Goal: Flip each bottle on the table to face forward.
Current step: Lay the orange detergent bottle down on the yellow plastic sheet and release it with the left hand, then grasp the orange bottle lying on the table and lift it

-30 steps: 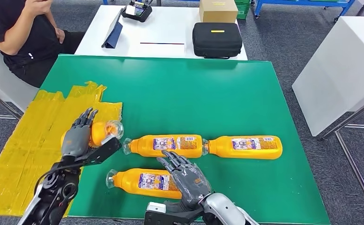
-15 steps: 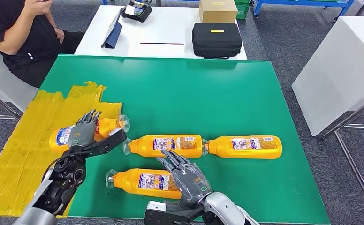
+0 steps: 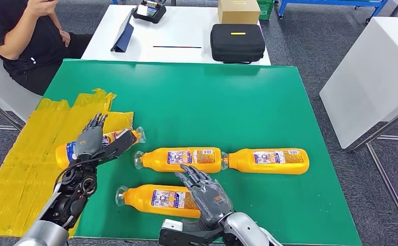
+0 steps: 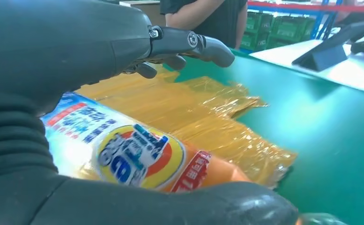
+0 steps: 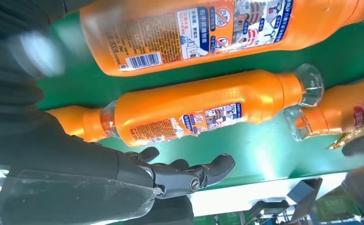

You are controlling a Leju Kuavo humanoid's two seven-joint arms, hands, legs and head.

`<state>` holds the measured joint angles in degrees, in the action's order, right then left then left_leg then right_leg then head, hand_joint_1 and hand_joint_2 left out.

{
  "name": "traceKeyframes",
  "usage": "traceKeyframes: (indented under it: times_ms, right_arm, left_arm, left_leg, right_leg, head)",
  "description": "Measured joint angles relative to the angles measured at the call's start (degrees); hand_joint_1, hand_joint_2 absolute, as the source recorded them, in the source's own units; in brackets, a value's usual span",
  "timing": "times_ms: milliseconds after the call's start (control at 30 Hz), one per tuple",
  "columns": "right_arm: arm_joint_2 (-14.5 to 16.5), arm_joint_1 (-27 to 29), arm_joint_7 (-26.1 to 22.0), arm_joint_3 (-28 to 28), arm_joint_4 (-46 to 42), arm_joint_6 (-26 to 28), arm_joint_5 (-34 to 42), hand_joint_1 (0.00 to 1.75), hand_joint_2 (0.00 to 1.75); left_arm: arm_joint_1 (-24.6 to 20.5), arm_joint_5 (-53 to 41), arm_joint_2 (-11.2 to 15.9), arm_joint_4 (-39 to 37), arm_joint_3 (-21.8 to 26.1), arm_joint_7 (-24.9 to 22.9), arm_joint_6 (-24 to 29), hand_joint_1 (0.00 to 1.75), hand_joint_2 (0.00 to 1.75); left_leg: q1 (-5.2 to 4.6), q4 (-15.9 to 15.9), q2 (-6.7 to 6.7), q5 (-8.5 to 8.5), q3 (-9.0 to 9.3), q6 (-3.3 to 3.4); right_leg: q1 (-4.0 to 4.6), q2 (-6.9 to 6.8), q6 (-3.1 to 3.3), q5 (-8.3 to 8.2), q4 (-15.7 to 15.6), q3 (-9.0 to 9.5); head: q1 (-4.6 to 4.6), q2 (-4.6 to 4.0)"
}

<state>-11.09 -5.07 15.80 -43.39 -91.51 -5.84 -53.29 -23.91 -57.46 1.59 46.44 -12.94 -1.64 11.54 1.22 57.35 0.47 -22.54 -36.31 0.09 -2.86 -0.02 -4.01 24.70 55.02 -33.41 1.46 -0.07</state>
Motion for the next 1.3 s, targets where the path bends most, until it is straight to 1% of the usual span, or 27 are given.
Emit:
traceKeyframes:
  times_ms: [100, 200, 267, 400, 467, 567, 667, 833, 1000, 1300]
  right_arm:
    - [0.1, 0.2, 0.5, 0.1, 0.0, -0.1, -0.4, 0.00, 1.75]
    - [0.1, 0.8, 1.2, 0.6, 0.0, -0.2, -1.1, 0.00, 1.75]
    - [0.1, 1.2, 1.5, 1.0, 0.0, -0.2, -1.4, 0.00, 1.75]
    - [0.1, 2.1, 2.4, 1.6, 0.3, -0.7, -2.7, 0.00, 1.75]
    - [0.0, 2.5, 2.9, 1.8, 0.7, -1.2, -3.5, 0.00, 1.75]
    - [0.0, 2.9, 3.4, 2.0, 1.2, -1.8, -4.3, 0.00, 1.75]
    - [0.1, 3.2, 4.3, 2.0, 2.0, -2.5, -5.7, 0.00, 1.75]
    - [1.3, 3.6, 4.0, 2.9, 5.8, -2.4, -6.0, 0.00, 1.75]
    - [3.6, 2.4, 2.2, 3.8, 11.1, -1.2, -5.2, 0.00, 1.75]
    - [7.6, -0.3, 2.0, 4.0, 17.7, -0.8, -5.6, 0.00, 1.75]
  left_arm:
    - [1.0, 3.3, -0.6, 2.5, 0.7, 1.4, 0.5, 0.00, 0.00]
    - [3.6, 11.4, -1.4, 8.5, 1.4, 3.4, 1.0, 0.00, 0.00]
    - [6.0, 19.3, -2.0, 13.5, 1.9, 4.8, 1.0, 0.00, 0.00]
    - [11.6, 41.3, -2.6, 26.3, 3.9, 8.1, 1.5, 0.00, 0.00]
    - [13.9, 47.0, -2.5, 32.7, 5.1, 8.8, 2.2, 0.00, 0.00]
    - [16.2, 49.6, -2.3, 39.3, 6.6, 9.4, 2.5, 0.00, 0.00]
    - [18.2, 52.5, -1.9, 44.3, 8.1, 11.2, 3.0, 0.00, 0.00]
    - [21.1, 56.6, -0.2, 49.9, 9.7, 14.1, 2.9, 0.00, 0.00]
    - [22.3, 58.9, 1.6, 51.1, 9.7, 16.0, 3.2, 0.00, 0.00]
    - [22.8, 61.3, 3.5, 51.1, 8.1, 17.3, 4.5, 0.00, 0.00]
  left_leg:
    - [0.00, 0.0, 0.00, 0.00, 0.00, 0.00]
    - [0.00, 0.0, 0.00, 0.00, -0.02, 0.00]
    - [-0.01, 0.0, 0.00, -0.01, -0.04, 0.00]
    - [-0.01, 0.0, 0.03, -0.06, -0.09, -0.03]
    - [0.00, 0.0, 0.02, -0.06, -0.12, -0.03]
    - [0.02, 0.0, 0.02, -0.05, -0.13, -0.03]
    - [0.02, 0.0, 0.02, -0.05, -0.13, -0.03]
    - [0.01, 0.0, 0.01, -0.05, -0.13, -0.03]
    - [0.02, 0.0, 0.01, -0.04, -0.12, -0.04]
    - [0.02, 0.0, 0.01, -0.03, -0.13, -0.04]
  right_leg:
    - [0.00, 0.01, 0.00, 0.00, 0.0, -0.01]
    - [0.00, -0.01, 0.00, 0.00, 0.0, 0.00]
    - [-0.01, -0.01, 0.00, 0.00, 0.0, -0.01]
    - [0.00, 0.03, 0.00, 0.01, 0.0, -0.10]
    - [0.01, 0.02, 0.00, 0.02, 0.0, -0.14]
    - [0.02, 0.00, 0.00, 0.04, 0.0, -0.13]
    - [0.01, 0.01, 0.00, 0.04, 0.0, -0.12]
    - [0.00, 0.00, 0.00, 0.04, 0.0, -0.12]
    - [0.01, 0.01, 0.00, 0.04, 0.0, -0.13]
    - [0.01, 0.00, 0.00, 0.04, 0.0, -0.13]
  head:
    - [0.01, 0.00]
    - [0.02, 0.00]
    - [0.01, 0.00]
    - [0.01, 0.00]
    - [0.01, 0.00]
    - [0.02, 0.00]
    - [-0.01, 0.00]
    - [0.01, 0.00]
    - [0.01, 0.00]
    - [-0.01, 0.00]
